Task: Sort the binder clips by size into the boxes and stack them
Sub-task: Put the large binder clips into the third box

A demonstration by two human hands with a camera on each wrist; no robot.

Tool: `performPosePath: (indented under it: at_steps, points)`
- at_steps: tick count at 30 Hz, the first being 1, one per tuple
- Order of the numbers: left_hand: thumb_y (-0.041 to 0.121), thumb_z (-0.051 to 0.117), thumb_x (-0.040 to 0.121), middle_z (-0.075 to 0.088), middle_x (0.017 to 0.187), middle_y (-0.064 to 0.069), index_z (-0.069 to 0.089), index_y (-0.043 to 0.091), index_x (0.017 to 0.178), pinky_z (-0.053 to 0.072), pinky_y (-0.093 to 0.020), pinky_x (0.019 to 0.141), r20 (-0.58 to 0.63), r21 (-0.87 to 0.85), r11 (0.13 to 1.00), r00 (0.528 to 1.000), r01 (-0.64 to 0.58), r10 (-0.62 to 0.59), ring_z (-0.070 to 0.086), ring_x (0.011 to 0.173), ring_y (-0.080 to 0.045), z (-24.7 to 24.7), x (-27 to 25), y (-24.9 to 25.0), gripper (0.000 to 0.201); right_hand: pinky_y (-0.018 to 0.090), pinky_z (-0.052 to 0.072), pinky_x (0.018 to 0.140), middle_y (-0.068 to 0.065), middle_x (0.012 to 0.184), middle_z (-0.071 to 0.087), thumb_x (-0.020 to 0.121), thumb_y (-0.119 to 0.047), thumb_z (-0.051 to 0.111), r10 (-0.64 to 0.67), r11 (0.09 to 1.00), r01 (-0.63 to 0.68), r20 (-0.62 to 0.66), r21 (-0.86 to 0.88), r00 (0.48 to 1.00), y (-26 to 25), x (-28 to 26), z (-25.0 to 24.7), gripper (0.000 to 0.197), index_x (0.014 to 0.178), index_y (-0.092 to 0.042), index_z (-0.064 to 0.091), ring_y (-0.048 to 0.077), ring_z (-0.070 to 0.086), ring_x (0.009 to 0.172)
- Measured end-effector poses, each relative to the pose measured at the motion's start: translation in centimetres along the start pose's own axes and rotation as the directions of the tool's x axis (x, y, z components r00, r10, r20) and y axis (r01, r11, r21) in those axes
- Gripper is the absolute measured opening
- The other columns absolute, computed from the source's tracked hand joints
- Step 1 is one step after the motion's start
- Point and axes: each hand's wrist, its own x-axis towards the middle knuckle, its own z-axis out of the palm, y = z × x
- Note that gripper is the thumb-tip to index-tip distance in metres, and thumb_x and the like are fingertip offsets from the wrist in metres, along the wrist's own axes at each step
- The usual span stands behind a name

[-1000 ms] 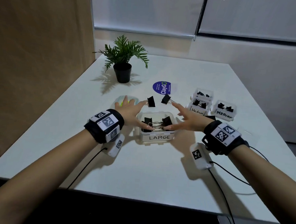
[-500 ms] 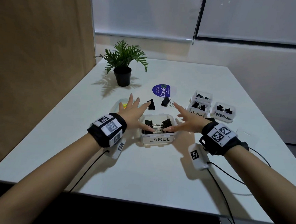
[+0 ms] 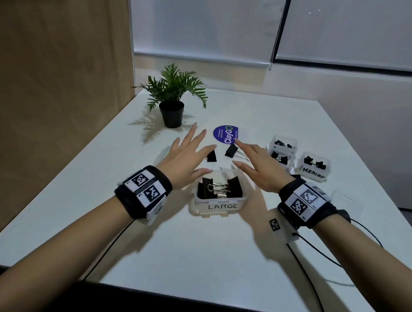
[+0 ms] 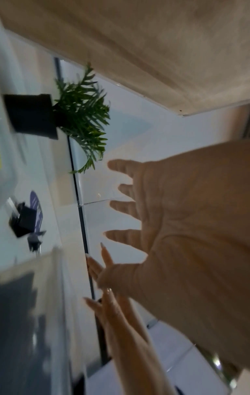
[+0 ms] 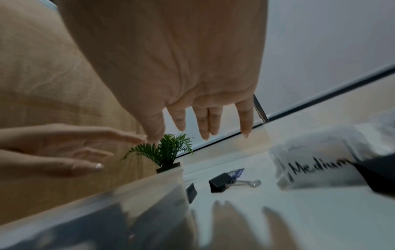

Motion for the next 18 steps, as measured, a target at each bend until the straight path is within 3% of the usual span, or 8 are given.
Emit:
performPosePath:
  at_steps: [3, 6, 9, 13, 16, 18]
  points:
    - [0.021, 0.049, 0.098, 0.003, 0.161, -0.012, 0.026, 0.018, 0.149, 0.02, -0.056, 0.114, -0.079, 0.175, 0.983, 0.994, -0.062, 0.077, -0.01, 0.148, -0.028, 0.4, 2.2, -1.5, 0.056, 0.046, 0.036, 0.107, 0.007, 0.155, 0.028, 0.102, -0.031, 0.038, -0.06, 0.973, 0.047, -0.05, -0.227, 0.997, 0.2, 2.0, -0.1, 0.055, 0.153, -0.026, 0.018, 0.026, 0.029, 0.14]
    - [0.007, 0.052, 0.093, 0.013, 0.159, -0.012, 0.031, 0.017, 0.146, 0.025, -0.05, 0.112, -0.039, 0.304, 0.949, 0.995, -0.081, 0.097, -0.001, 0.149, -0.026, 1.0, 4.9, -2.8, 0.058, 0.047, 0.032, 0.109, 0.006, 0.158, 0.019, 0.099, -0.015, 0.041, -0.034, 0.908, 0.043, 0.027, -0.416, 0.999, 0.3, 4.3, -0.1, 0.06, 0.152, -0.027, 0.016, 0.024, 0.021, 0.145]
    - [0.021, 0.05, 0.097, 0.031, 0.153, -0.007, 0.038, 0.02, 0.142, 0.031, -0.047, 0.108, 0.078, 0.25, 0.968, 0.997, -0.016, -0.004, 0.013, 0.147, -0.025, 1.5, 7.4, -3.7, 0.047, 0.048, 0.029, 0.112, 0.005, 0.16, 0.011, 0.094, -0.005, 0.041, 0.08, 0.872, 0.021, 0.184, -0.489, 0.98, 0.4, 6.1, 0.0, 0.069, 0.152, -0.028, 0.013, 0.022, 0.013, 0.147]
    - [0.045, 0.049, 0.095, 0.057, 0.129, -0.007, 0.045, 0.021, 0.137, 0.04, -0.039, 0.097, 0.211, 0.08, 0.991, 0.97, 0.106, -0.121, 0.041, 0.127, -0.027, 1.9, 9.5, -3.6, 0.048, 0.045, 0.039, 0.105, 0.005, 0.159, 0.014, 0.093, -0.003, 0.043, 0.144, 0.875, 0.029, 0.317, -0.484, 0.937, 0.3, 7.3, 0.6, 0.069, 0.152, -0.025, 0.016, 0.023, 0.019, 0.145]
    - [0.052, 0.041, 0.096, 0.051, 0.139, -0.008, 0.041, 0.017, 0.143, 0.039, -0.036, 0.098, 0.303, -0.015, 0.983, 0.938, 0.184, -0.17, 0.046, 0.128, -0.027, 2.2, 10.7, -2.7, 0.058, 0.039, 0.043, 0.098, 0.006, 0.159, 0.014, 0.093, -0.003, 0.042, 0.176, 0.892, 0.009, 0.364, -0.452, 0.914, 0.4, 7.8, 1.0, 0.068, 0.153, -0.024, 0.016, 0.027, 0.033, 0.138]
    - [0.053, 0.034, 0.098, 0.05, 0.141, -0.012, 0.043, 0.009, 0.14, 0.037, -0.036, 0.101, 0.38, -0.042, 0.978, 0.909, 0.202, -0.172, 0.046, 0.128, -0.029, 2.6, 11.3, -2.1, 0.062, 0.037, 0.043, 0.093, 0.009, 0.154, 0.028, 0.095, -0.005, 0.04, 0.189, 0.917, -0.023, 0.383, -0.398, 0.904, 0.4, 7.9, 1.0, 0.061, 0.151, -0.019, 0.022, 0.031, 0.047, 0.127]
